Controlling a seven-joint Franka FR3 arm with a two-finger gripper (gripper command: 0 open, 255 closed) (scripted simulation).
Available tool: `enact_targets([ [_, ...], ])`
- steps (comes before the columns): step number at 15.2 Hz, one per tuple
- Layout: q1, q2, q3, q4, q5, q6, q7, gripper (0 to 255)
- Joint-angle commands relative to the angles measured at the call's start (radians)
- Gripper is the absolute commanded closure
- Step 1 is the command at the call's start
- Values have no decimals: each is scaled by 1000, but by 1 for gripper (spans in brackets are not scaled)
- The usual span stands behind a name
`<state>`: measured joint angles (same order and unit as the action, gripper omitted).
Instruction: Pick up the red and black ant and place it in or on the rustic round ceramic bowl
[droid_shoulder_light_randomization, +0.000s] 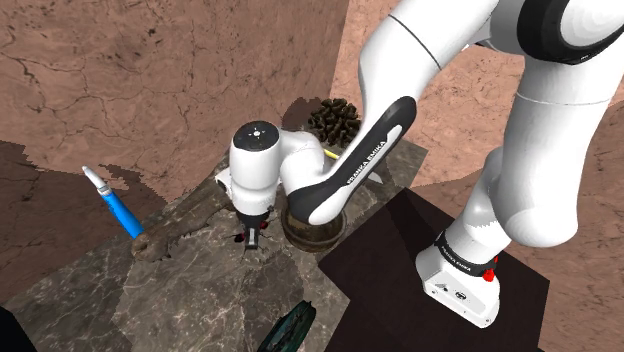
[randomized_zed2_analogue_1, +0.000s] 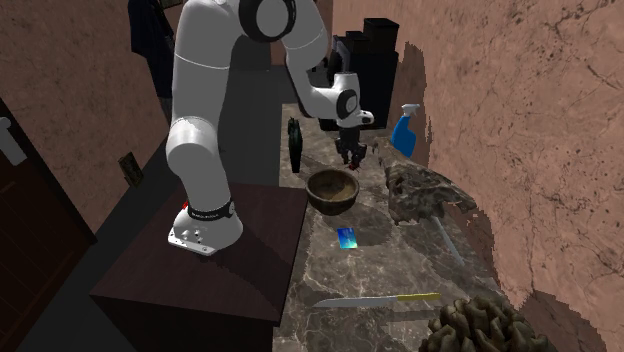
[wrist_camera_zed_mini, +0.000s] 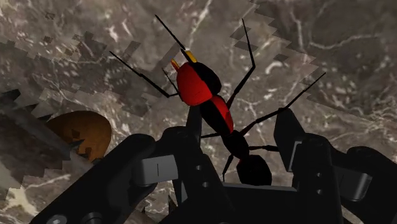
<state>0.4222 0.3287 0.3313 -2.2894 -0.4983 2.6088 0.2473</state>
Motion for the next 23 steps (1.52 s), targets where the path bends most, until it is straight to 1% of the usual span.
enact_targets([
  [1, -11, -26, 14, -2, 26, -20, -24, 255],
  [13, -48, -168, 71, 1, 167, -143, -138, 255],
  [18, -55, -221, 83, 13, 218, -199, -180, 255],
  [19, -55, -223, 83, 14, 220, -201, -182, 255],
  [23, -88, -358, 69, -157, 291, -139, -271, 255],
])
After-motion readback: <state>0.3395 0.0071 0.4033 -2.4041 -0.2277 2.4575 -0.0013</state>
